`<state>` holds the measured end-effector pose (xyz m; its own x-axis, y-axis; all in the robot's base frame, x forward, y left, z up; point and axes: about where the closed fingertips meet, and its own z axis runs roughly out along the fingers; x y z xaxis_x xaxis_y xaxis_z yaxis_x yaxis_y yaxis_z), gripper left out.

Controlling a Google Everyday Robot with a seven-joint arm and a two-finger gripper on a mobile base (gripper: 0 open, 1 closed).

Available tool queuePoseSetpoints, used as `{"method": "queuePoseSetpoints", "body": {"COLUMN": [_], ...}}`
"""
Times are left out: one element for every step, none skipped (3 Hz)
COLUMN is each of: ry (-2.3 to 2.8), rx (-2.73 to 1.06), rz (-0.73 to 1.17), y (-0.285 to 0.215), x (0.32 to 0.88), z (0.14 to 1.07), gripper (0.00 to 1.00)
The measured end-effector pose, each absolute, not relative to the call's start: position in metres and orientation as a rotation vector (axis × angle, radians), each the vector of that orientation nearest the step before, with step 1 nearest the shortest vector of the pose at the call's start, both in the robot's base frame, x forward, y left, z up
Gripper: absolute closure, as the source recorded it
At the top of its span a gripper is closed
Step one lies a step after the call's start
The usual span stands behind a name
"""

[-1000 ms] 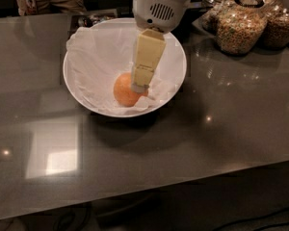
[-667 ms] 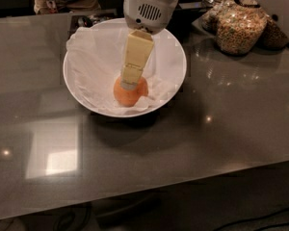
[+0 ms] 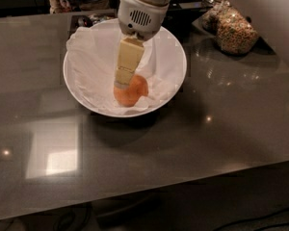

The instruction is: Pick orange from white bowl

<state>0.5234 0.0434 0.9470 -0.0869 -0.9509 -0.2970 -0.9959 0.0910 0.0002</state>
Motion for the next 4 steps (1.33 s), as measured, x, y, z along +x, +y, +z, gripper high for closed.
{"method": "queuePoseSetpoints", "body": {"ry": [2.189, 2.217, 2.249, 2.284], "rx": [-1.947, -1.942, -1.937, -1.917], "rz": [0.327, 0.343, 0.363, 0.383], "y": [0.045, 0.047, 0.048, 0.045], "x": [0.524, 0.526, 0.530, 0.532], "z": [0.938, 0.932, 0.922, 0.913], "gripper": [0.24, 0.24, 0.24, 0.22]}}
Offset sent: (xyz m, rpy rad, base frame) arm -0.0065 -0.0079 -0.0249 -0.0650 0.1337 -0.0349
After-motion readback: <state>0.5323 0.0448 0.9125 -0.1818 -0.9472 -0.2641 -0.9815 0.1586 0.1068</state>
